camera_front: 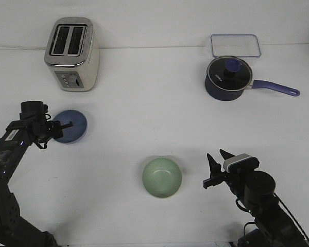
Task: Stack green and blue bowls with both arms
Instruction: 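Reach the left gripper to the light blue bowl's rim and grasp it, then carry the blue bowl over the green bowl and lower it inside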
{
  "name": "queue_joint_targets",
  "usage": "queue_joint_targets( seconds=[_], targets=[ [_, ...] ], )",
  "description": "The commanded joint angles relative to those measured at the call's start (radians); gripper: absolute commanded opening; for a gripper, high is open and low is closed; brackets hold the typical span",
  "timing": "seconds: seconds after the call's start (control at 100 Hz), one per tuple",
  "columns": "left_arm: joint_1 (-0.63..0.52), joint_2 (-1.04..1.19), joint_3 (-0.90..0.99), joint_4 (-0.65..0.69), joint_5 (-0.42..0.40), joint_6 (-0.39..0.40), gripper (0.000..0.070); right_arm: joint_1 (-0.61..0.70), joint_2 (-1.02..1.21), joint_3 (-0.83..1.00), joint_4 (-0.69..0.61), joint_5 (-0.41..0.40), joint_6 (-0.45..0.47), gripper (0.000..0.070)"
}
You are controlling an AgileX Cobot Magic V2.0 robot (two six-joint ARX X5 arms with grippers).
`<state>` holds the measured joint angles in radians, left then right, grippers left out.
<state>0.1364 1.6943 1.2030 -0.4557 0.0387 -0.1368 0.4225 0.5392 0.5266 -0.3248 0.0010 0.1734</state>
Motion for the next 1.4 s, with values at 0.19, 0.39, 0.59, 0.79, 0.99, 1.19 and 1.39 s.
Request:
queue_joint_targets(
  seconds=[0.19, 0.39, 0.59, 0.79, 0.99, 1.19, 1.39],
  targets=[
    [-0.018, -0.122, 0.091, -0.07, 0.161, 0.02, 0.0012, 0.003, 0.005, 0.013, 0.007, -0.001, 0.01, 0.0305],
    [-0.13, -0.283, 0.099, -0.167, 0.291, 0.023, 0.0012, 0.003, 0.005, 0.013, 0.007, -0.001, 0.01, 0.0305],
    [-0.367, -0.341, 0.098, -0.183, 0.37, 0.007, 0.0012, 0.003, 0.005, 0.013, 0.007, -0.001, 0.01, 0.0305],
    [-0.62, -0.282, 0.098, -0.197, 0.37, 0.0, 0.0012, 0.003, 0.005, 0.013, 0.006, -0.002, 0.01, 0.0305],
    [-0.783, -0.177, 0.098, -0.186, 0.324, 0.0, 0.0012, 0.003, 0.005, 0.013, 0.003, -0.001, 0.01, 0.0305],
    [-0.86, -0.101, 0.098, -0.139, 0.324, 0.0, 0.0011, 0.003, 0.005, 0.013, 0.003, -0.002, 0.01, 0.0305],
    [-0.909, -0.069, 0.098, -0.115, 0.31, 0.024, 0.0012, 0.003, 0.005, 0.013, 0.003, -0.001, 0.01, 0.0305]
  ],
)
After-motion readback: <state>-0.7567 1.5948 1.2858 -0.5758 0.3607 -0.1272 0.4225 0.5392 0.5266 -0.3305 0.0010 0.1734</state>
